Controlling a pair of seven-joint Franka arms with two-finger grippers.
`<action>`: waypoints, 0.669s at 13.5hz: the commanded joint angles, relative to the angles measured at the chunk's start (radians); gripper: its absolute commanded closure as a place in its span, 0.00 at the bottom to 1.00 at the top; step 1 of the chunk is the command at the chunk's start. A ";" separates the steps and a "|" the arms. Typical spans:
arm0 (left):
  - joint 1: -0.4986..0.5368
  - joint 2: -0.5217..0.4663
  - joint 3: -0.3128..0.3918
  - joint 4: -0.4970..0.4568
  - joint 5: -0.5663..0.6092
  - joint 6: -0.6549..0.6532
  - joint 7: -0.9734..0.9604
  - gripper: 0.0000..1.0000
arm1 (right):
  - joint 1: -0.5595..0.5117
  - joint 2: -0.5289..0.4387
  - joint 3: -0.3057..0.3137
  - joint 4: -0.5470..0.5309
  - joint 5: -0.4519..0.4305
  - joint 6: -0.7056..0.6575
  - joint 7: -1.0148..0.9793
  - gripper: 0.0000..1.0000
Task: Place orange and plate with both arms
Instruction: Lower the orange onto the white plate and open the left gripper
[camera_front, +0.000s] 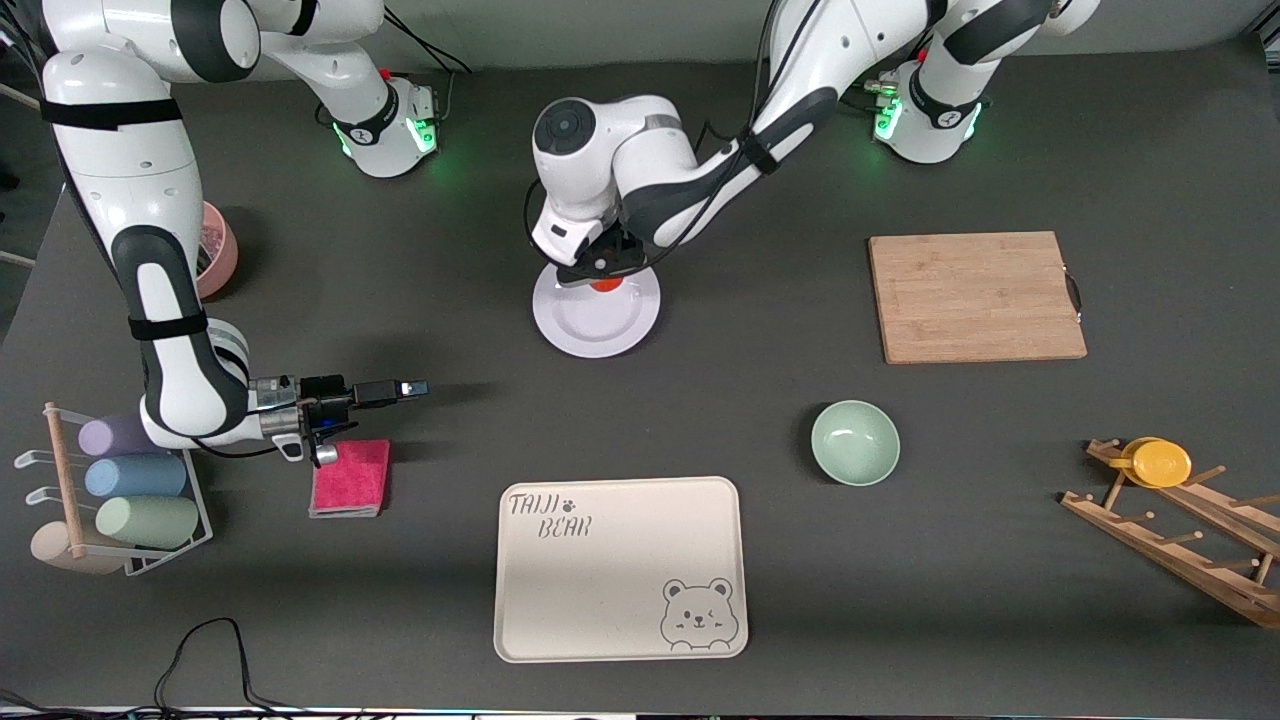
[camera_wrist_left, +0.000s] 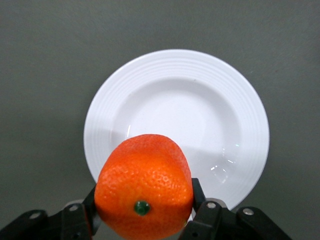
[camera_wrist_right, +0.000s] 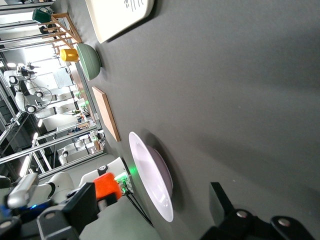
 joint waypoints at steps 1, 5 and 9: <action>-0.127 0.039 0.107 0.038 0.007 0.033 -0.018 0.62 | 0.003 -0.038 0.000 -0.071 0.031 0.016 -0.071 0.00; -0.149 0.087 0.139 0.050 0.013 0.070 -0.010 0.62 | 0.021 -0.113 0.000 -0.210 0.095 0.082 -0.157 0.00; -0.153 0.131 0.156 0.107 0.029 0.070 0.002 0.62 | 0.021 -0.182 0.000 -0.336 0.098 0.104 -0.215 0.00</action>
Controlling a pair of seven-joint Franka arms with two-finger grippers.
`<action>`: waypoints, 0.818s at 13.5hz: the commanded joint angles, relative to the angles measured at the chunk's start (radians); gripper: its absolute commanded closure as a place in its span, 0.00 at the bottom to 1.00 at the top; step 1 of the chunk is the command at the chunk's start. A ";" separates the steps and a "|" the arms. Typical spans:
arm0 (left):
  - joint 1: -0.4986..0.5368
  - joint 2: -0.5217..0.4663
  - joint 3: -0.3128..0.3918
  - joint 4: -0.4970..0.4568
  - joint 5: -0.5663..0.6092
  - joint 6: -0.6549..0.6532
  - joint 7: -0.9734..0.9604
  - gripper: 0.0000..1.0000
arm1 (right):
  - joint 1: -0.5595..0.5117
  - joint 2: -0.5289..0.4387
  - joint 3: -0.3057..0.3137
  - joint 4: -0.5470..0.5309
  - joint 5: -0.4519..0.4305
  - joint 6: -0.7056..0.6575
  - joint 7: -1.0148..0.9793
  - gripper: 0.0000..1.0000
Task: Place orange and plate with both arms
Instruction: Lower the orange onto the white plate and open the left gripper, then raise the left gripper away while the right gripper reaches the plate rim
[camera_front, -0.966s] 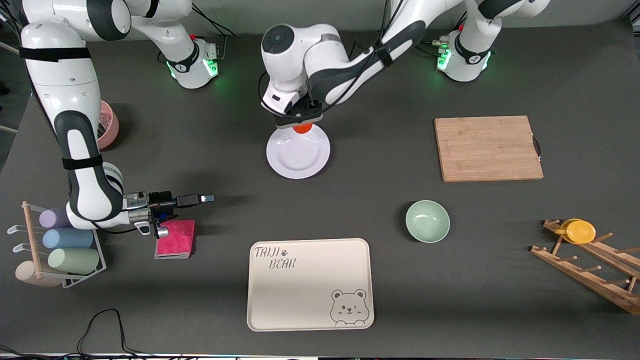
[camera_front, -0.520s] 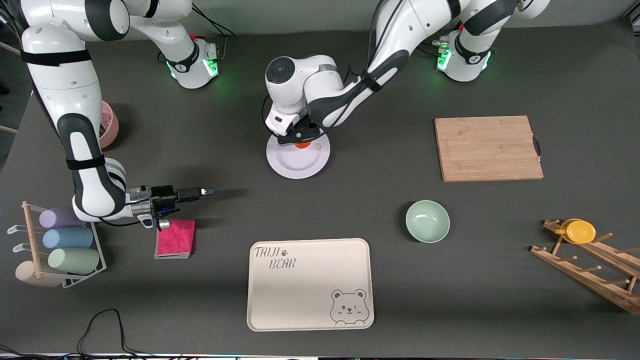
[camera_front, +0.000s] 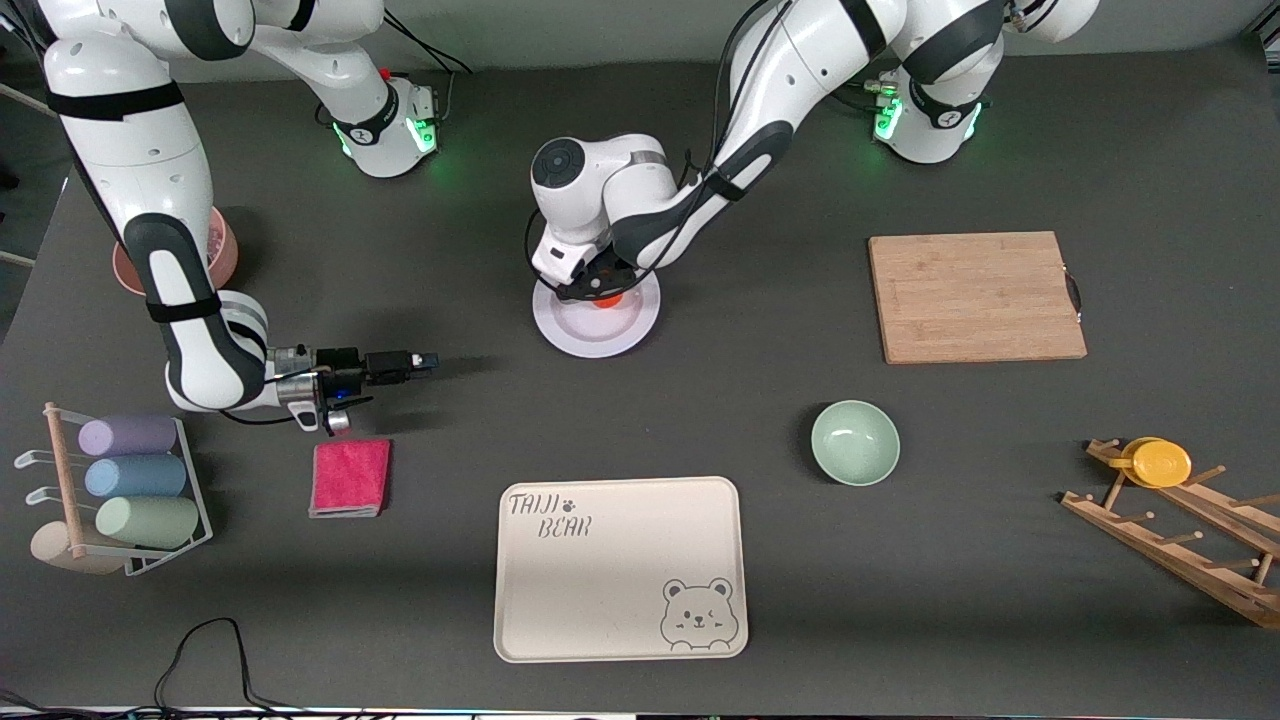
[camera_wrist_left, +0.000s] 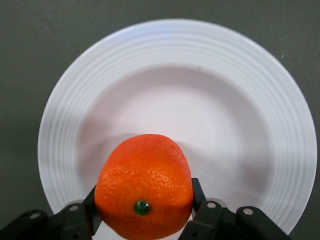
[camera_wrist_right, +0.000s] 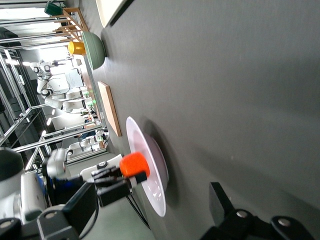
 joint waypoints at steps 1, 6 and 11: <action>-0.025 0.049 0.016 0.081 0.024 -0.009 0.003 0.61 | 0.009 -0.117 0.000 -0.143 0.032 0.047 -0.047 0.00; -0.033 0.052 0.030 0.084 0.027 -0.009 0.006 0.26 | 0.021 -0.150 0.000 -0.246 0.082 0.060 -0.136 0.00; -0.008 -0.012 0.011 0.086 0.018 -0.088 0.053 0.00 | 0.040 -0.151 0.000 -0.303 0.118 0.071 -0.185 0.00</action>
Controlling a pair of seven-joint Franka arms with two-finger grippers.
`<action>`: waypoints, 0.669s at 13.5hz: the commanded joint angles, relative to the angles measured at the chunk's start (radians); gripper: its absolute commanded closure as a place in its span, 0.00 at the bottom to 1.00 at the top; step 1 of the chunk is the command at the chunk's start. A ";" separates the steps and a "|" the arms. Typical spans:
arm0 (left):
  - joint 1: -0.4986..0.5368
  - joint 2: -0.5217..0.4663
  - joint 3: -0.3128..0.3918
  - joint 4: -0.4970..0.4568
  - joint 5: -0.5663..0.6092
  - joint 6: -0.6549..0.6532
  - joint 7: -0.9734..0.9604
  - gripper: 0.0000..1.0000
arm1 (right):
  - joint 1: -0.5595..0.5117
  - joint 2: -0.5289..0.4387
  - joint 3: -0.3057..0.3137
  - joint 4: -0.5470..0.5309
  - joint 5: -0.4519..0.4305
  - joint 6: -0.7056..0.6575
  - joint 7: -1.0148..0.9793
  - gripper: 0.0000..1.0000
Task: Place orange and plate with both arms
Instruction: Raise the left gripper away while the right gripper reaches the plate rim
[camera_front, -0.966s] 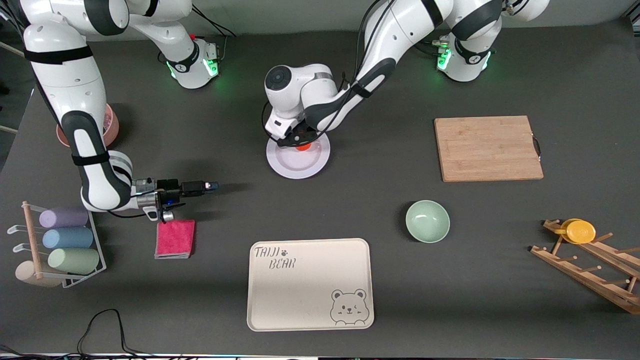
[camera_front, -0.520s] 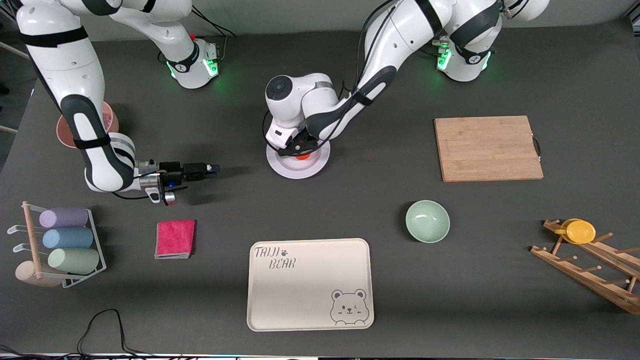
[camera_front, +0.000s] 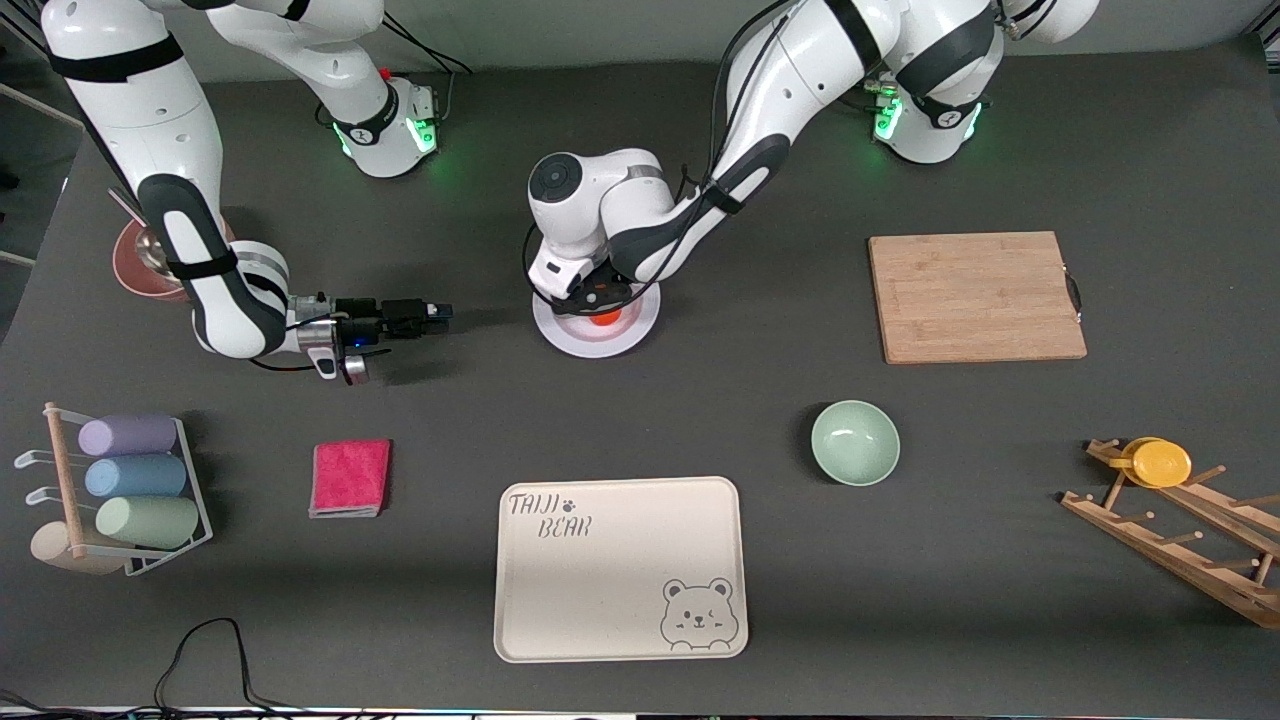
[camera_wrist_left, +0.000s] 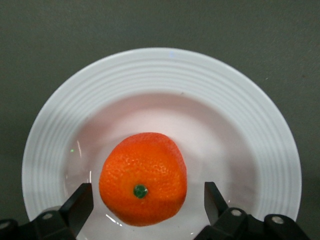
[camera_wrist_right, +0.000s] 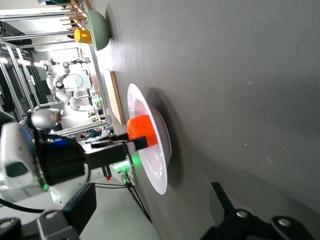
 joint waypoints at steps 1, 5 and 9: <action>0.020 -0.085 -0.028 0.016 -0.010 -0.129 0.042 0.00 | 0.016 -0.033 -0.001 -0.066 0.063 0.023 -0.063 0.00; 0.287 -0.313 -0.203 -0.013 -0.178 -0.376 0.206 0.00 | 0.083 -0.039 -0.001 -0.104 0.143 0.058 -0.086 0.00; 0.543 -0.536 -0.231 -0.023 -0.324 -0.542 0.405 0.00 | 0.157 -0.039 -0.001 -0.133 0.261 0.086 -0.112 0.00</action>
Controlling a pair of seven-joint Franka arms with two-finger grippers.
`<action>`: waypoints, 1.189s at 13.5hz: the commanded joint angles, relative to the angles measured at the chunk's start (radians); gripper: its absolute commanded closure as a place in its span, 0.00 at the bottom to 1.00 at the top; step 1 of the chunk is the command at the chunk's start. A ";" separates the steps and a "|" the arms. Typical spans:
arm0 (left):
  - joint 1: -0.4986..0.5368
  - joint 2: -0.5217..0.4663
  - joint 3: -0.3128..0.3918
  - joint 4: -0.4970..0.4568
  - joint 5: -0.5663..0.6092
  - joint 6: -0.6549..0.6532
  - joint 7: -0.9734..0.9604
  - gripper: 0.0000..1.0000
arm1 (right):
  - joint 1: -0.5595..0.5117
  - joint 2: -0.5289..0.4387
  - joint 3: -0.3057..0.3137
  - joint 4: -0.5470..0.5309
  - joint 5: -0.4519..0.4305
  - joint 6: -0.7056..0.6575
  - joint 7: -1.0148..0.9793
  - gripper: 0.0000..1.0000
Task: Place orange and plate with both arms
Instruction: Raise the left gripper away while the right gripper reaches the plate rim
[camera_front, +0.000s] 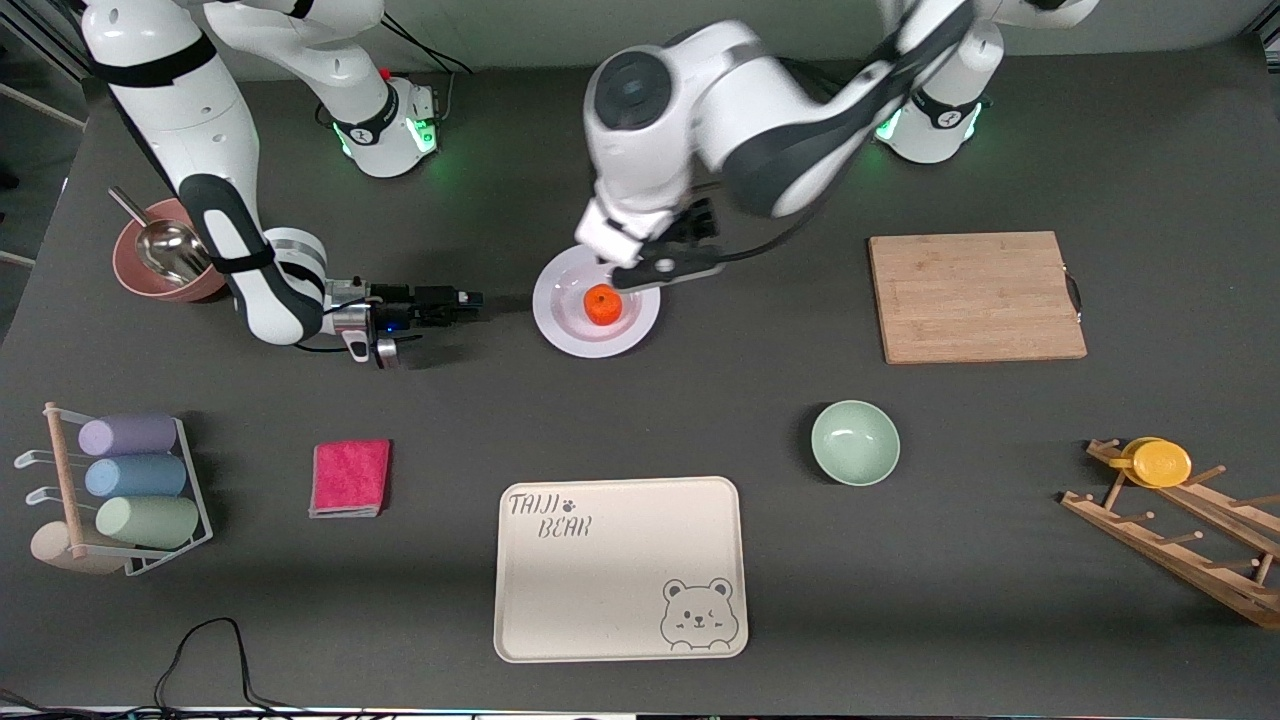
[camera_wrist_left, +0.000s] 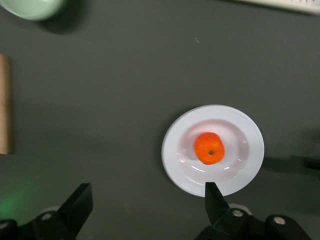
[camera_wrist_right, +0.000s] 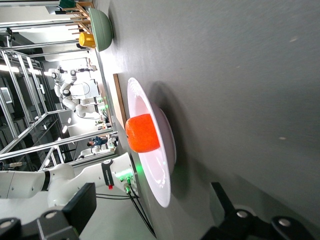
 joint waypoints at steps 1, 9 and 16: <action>0.176 -0.151 -0.012 -0.065 -0.092 -0.070 0.153 0.00 | 0.063 -0.037 -0.003 -0.041 0.088 0.039 -0.028 0.00; 0.505 -0.316 0.127 -0.059 -0.155 -0.226 0.674 0.00 | 0.151 -0.034 -0.002 -0.058 0.205 0.074 -0.085 0.00; 0.271 -0.410 0.660 -0.132 -0.205 -0.183 1.073 0.00 | 0.271 -0.020 -0.002 -0.066 0.387 0.077 -0.136 0.00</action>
